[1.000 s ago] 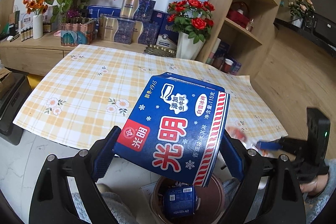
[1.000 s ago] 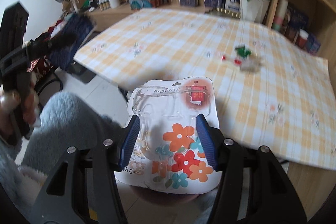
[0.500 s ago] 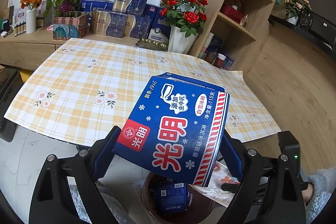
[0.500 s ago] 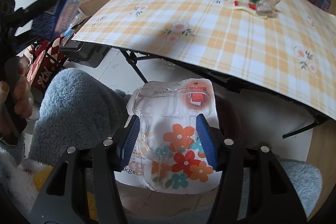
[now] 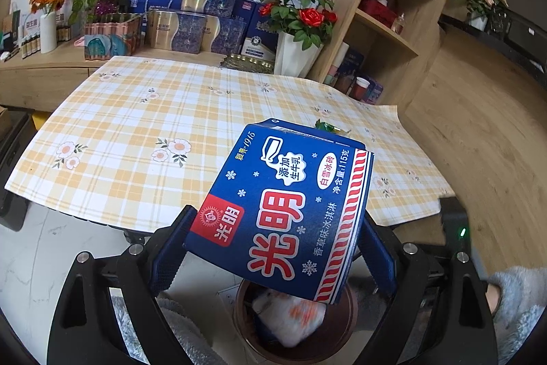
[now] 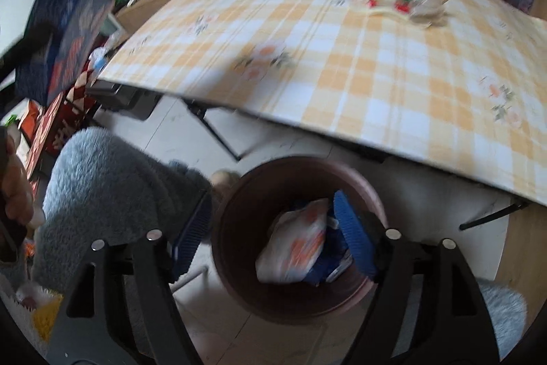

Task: Collect trash
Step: 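Carry the hook package into the bin and open the right tool while the left tool holds the box, then lower the blue ice-cream box over the bin and open the left tool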

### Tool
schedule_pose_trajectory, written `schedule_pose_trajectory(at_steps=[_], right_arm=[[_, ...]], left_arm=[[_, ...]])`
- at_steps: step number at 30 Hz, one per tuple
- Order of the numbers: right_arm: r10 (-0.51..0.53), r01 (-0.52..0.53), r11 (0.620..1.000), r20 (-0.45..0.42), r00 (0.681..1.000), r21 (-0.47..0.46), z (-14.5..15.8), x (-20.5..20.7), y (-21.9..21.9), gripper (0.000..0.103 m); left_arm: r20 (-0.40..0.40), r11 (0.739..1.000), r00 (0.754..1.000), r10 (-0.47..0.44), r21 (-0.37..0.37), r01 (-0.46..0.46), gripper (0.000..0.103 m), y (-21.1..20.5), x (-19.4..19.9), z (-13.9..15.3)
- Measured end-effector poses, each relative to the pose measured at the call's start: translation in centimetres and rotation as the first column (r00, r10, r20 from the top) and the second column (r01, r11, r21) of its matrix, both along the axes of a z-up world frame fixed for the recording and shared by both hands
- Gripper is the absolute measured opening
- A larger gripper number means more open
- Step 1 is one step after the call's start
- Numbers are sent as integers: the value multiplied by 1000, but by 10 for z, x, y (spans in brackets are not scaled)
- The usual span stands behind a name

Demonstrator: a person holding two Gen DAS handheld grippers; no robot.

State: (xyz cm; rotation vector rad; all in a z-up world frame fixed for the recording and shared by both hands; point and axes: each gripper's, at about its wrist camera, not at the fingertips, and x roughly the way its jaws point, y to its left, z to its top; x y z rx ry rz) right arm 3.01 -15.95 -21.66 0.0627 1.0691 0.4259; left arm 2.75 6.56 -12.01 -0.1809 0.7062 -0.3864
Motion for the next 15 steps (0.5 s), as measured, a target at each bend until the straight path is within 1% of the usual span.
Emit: schedule_pose_trajectory(at_steps=[4,6,8,9,12,15], right_arm=[[-22,28,999,125,992,-41,13,0,-20,85],[-13,31,996,220,975,-78,21,-4,-31,93],[-13,39,995,278,961,-91,26,-8,-39,95],[-26,52,996,296,955,-79,28,-9,-46,97],[-74,93,995,336,939,-43,33,-13,-62,97],[-116,136,990,383,916,-26,35,-17,-73,97]], left_arm=[[20,998,999,-42,45,41,87,-16,-3,-9],[27,994,996,-81,76,78,87,-27,-5,-16],[34,987,992,-123,106,119,87,-37,-6,-23],[39,983,989,-145,123,139,87,-42,-6,-26],[63,961,973,-223,182,208,87,-57,-8,-35],[76,940,955,-286,214,265,87,-68,-6,-43]])
